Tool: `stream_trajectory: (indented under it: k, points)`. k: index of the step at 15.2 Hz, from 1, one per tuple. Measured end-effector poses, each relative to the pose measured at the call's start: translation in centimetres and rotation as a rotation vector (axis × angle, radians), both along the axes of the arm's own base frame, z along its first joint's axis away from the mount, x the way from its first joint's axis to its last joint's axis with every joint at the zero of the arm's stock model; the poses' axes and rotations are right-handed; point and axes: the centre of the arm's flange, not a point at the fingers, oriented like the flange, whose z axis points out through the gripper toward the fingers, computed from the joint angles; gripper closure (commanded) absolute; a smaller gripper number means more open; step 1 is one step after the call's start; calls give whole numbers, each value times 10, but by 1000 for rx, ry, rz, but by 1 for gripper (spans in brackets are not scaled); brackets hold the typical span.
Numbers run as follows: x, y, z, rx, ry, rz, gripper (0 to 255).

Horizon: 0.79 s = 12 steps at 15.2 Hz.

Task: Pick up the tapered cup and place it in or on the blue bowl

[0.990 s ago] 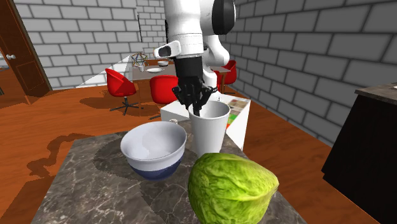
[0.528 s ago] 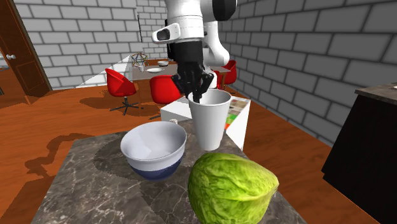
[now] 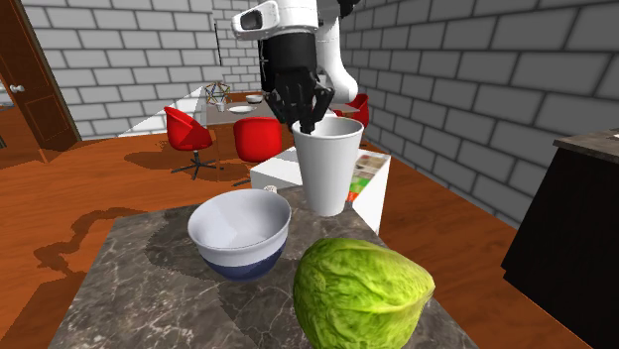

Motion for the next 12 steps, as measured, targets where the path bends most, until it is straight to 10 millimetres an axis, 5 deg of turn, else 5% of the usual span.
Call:
stream_trajectory:
  k: [12]
  points:
    - [3,-4,62,0,0,0,255]
